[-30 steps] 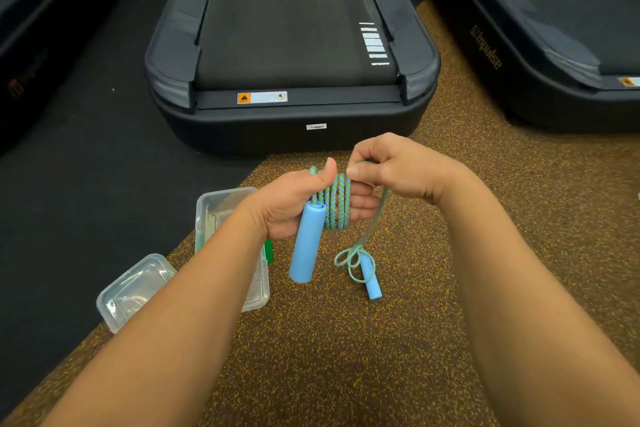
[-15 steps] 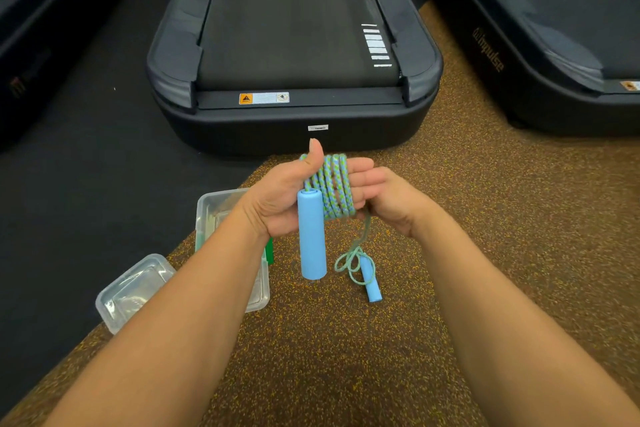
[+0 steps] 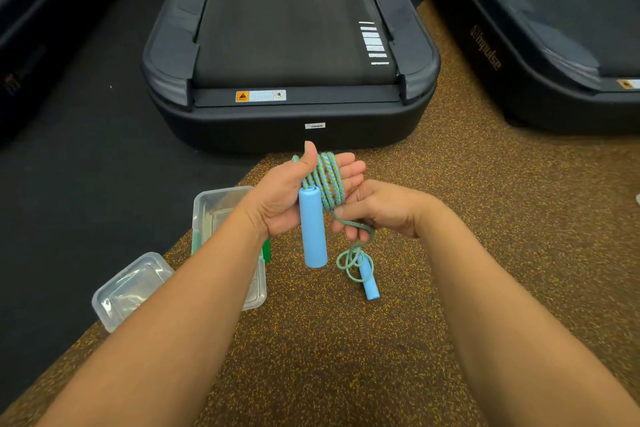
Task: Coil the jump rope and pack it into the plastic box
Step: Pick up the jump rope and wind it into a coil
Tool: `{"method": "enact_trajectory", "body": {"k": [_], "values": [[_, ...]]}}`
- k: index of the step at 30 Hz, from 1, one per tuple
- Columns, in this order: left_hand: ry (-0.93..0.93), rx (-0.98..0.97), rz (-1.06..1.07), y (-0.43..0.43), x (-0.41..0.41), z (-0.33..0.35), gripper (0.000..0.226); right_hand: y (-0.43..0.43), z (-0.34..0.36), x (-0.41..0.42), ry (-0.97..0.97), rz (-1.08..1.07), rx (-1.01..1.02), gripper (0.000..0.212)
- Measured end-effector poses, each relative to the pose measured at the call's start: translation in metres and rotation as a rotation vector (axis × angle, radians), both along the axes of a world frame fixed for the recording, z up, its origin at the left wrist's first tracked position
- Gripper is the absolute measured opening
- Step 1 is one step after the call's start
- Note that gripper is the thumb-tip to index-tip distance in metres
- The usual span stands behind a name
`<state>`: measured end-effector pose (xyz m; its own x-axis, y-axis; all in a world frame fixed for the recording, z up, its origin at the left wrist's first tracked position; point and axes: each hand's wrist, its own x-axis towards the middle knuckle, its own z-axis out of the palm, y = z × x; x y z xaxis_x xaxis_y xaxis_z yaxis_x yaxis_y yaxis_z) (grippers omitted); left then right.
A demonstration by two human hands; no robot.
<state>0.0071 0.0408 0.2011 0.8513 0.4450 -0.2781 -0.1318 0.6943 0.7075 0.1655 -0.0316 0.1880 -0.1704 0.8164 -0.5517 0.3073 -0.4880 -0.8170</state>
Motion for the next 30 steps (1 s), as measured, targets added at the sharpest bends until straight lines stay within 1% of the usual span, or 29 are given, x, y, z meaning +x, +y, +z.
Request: {"method": "enact_trajectory", "body": {"k": [6,10,15,18,21,24,26,30], "values": [[0.053,0.016,0.023,-0.001,-0.002,-0.001,0.06,0.0,0.018,-0.004,-0.136,0.089,-0.012,0.016],[0.093,0.032,0.021,-0.001,-0.007,0.001,0.059,0.002,0.035,-0.005,-0.228,0.169,0.029,0.01],[0.17,0.09,-0.019,-0.002,-0.012,0.006,0.055,0.006,0.049,-0.004,-0.293,0.168,0.118,0.018],[0.231,0.138,-0.051,-0.004,-0.014,0.006,0.05,0.008,0.057,-0.005,-0.313,0.183,0.156,0.016],[0.236,0.131,-0.087,-0.007,-0.015,0.006,0.05,0.011,0.064,-0.007,-0.37,0.167,0.225,0.016],[0.191,0.102,-0.123,-0.01,-0.018,0.008,0.058,0.014,0.068,-0.01,-0.428,0.139,0.302,0.02],[0.171,0.102,-0.143,-0.011,-0.019,0.009,0.065,0.015,0.069,-0.012,-0.434,0.1,0.34,0.021],[0.163,0.113,-0.165,-0.012,-0.023,0.012,0.068,0.017,0.066,-0.015,-0.404,0.023,0.403,0.022]]}}
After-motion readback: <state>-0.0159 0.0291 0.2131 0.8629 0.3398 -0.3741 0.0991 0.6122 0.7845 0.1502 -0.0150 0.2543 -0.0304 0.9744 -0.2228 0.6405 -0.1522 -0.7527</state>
